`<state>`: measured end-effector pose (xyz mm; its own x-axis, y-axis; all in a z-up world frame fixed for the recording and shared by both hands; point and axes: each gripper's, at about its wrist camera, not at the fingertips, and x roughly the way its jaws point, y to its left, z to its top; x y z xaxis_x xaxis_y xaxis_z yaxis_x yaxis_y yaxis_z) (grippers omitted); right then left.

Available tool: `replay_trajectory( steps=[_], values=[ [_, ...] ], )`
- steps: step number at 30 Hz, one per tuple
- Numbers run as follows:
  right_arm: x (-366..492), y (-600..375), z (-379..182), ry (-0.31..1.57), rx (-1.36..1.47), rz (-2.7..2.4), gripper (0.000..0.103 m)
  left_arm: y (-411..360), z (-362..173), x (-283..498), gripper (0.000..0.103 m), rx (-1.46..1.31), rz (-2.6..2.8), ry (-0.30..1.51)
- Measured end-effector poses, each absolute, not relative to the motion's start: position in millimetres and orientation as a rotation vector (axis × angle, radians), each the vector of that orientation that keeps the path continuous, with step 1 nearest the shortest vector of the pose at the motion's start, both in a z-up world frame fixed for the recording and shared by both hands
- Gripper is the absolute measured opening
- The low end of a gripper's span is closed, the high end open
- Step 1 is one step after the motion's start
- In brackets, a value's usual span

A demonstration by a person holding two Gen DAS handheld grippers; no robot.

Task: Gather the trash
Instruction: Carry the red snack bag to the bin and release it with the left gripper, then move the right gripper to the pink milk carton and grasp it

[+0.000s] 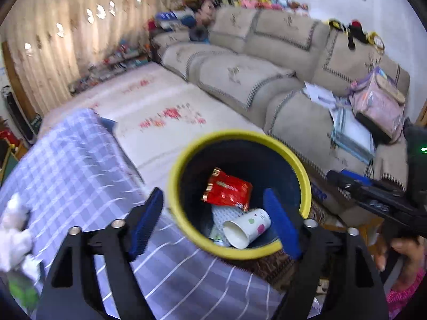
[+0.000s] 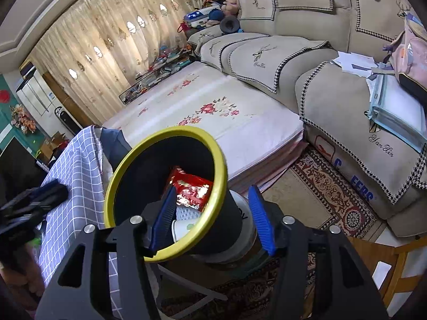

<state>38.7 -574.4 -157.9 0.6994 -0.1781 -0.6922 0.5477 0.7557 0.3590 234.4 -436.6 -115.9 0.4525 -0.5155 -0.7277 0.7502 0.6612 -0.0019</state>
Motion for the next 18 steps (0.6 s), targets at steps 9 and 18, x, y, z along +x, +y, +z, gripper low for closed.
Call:
replay_trajectory(
  steps=[9, 18],
  values=[
    [61.0, -531.5, -145.2, 0.705, 0.520, -0.343, 0.057, -281.3, -65.0, 197.0, 0.098, 0.155, -0.610, 0.641],
    [101.6, -447.6, -129.2, 0.749, 0.392, -0.174, 0.058, -118.8, -55.6, 169.0, 0.098, -0.011, -0.288, 0.590]
  ],
)
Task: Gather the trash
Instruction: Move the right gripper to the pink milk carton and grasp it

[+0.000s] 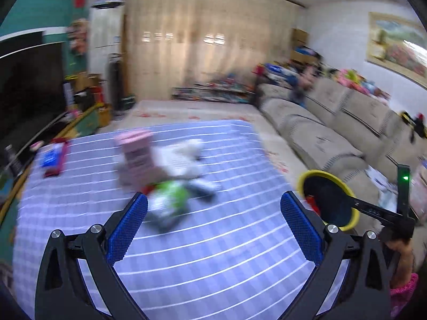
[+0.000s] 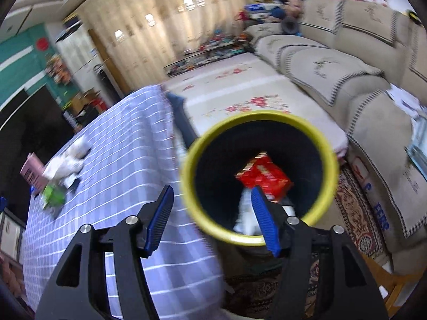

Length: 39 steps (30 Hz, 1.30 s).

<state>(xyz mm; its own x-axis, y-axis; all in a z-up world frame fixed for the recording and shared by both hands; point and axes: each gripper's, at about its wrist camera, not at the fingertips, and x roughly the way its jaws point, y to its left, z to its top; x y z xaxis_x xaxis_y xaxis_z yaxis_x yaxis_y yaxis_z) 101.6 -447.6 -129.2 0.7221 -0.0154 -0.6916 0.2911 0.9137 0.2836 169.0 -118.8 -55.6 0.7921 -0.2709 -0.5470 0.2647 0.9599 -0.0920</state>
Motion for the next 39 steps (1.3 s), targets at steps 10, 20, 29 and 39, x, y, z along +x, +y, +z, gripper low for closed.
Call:
replay_trajectory(
  steps=[10, 20, 29, 39],
  values=[
    [153.6, -316.4, -111.9, 0.799, 0.259, 0.150, 0.059, -18.4, -69.9, 139.9, 0.098, -0.084, -0.100, 0.588],
    [199.6, -196.7, -71.6, 0.733, 0.082, 0.404, 0.062, 8.0, -77.4, 127.5, 0.098, -0.124, -0.063, 0.588],
    [237.8, -135.2, -57.8, 0.667, -0.018, 0.481, 0.067, 18.2, -82.9, 131.2, 0.098, -0.154, -0.060, 0.607],
    [281.4, -113.4, -71.9, 0.709, -0.035, 0.468, 0.068, 23.5, -93.2, 136.1, 0.098, -0.174, -0.065, 0.629]
  ],
)
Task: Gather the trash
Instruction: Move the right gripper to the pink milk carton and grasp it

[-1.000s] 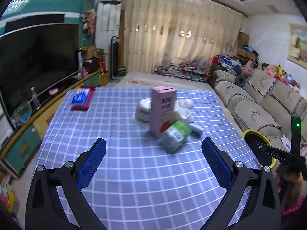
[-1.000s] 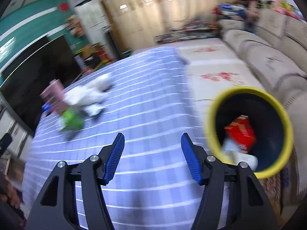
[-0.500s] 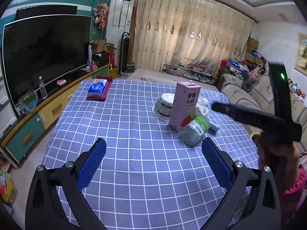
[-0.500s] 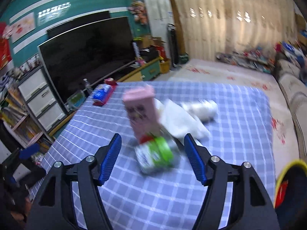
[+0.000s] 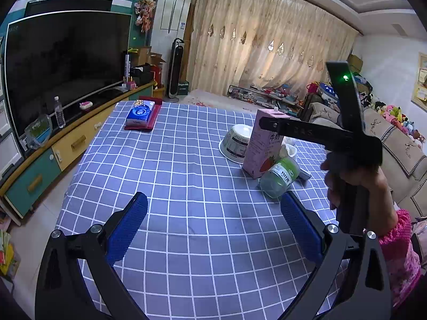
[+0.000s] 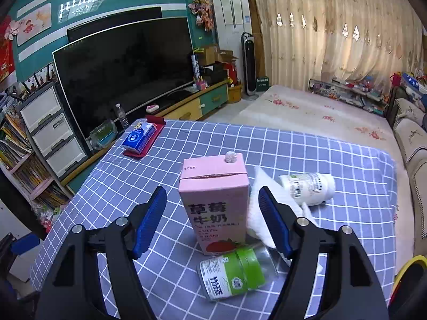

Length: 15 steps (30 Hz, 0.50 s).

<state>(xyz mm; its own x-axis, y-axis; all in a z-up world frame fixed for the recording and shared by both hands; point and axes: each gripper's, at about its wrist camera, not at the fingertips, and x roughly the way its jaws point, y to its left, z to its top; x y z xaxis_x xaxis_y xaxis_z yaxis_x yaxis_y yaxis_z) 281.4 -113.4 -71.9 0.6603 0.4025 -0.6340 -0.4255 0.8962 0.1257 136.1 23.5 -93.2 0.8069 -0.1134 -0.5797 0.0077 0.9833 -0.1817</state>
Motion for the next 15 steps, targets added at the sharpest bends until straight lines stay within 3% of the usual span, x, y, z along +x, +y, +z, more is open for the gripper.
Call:
replay_trajectory(
  steps=[5, 8, 15],
  values=[
    [289.1, -109.4, -78.5, 0.722, -0.036, 0.473, 0.067, 23.9, -99.1, 139.1, 0.098, -0.180, -0.068, 0.642],
    [289.0, -107.2, -80.3, 0.724, -0.048, 0.462, 0.049, 23.5, -101.1, 140.0, 0.098, -0.181, -0.069, 0.646],
    [277.4, -112.3, -71.2, 0.695, -0.024, 0.482, 0.047, 18.9, -103.0, 140.5, 0.098, -0.175, -0.075, 0.653]
  ],
)
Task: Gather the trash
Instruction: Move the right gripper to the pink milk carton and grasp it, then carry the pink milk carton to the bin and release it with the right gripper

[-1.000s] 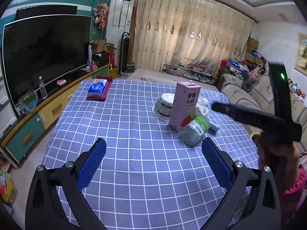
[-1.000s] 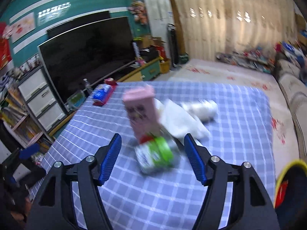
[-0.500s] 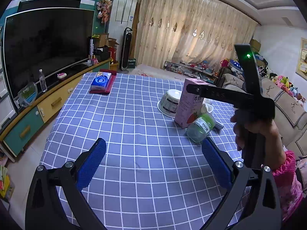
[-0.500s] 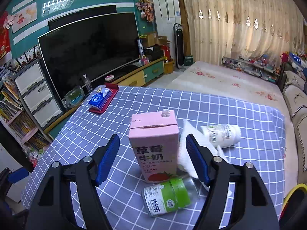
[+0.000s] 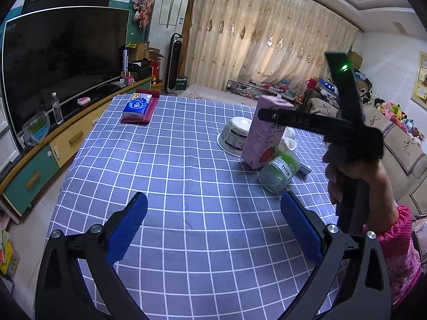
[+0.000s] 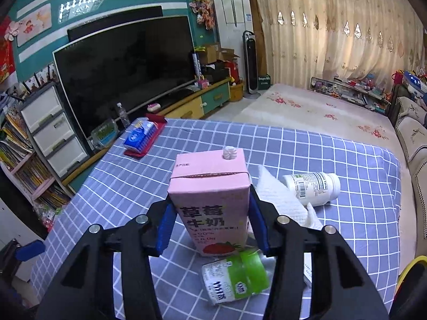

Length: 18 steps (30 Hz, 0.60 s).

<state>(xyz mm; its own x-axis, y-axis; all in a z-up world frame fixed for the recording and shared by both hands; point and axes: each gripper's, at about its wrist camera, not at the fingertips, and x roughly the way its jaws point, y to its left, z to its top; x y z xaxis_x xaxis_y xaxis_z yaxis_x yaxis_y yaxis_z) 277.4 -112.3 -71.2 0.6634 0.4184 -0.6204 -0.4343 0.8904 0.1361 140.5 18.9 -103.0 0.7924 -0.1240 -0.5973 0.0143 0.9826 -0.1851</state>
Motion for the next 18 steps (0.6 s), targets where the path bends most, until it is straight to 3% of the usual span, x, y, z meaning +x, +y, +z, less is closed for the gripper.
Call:
replay_trajectory(
  steps=[12, 18],
  values=[
    [225.3, -129.0, -17.0, 0.589, 0.026, 0.555, 0.047, 12.5, -101.6, 137.3, 0.098, -0.158, -0.087, 0.650],
    [190.2, -191.4, -7.8, 0.556, 0.084, 0.449, 0.048, 4.5, -102.5, 137.2, 0.098, -0.150, -0.108, 0.658]
  ],
)
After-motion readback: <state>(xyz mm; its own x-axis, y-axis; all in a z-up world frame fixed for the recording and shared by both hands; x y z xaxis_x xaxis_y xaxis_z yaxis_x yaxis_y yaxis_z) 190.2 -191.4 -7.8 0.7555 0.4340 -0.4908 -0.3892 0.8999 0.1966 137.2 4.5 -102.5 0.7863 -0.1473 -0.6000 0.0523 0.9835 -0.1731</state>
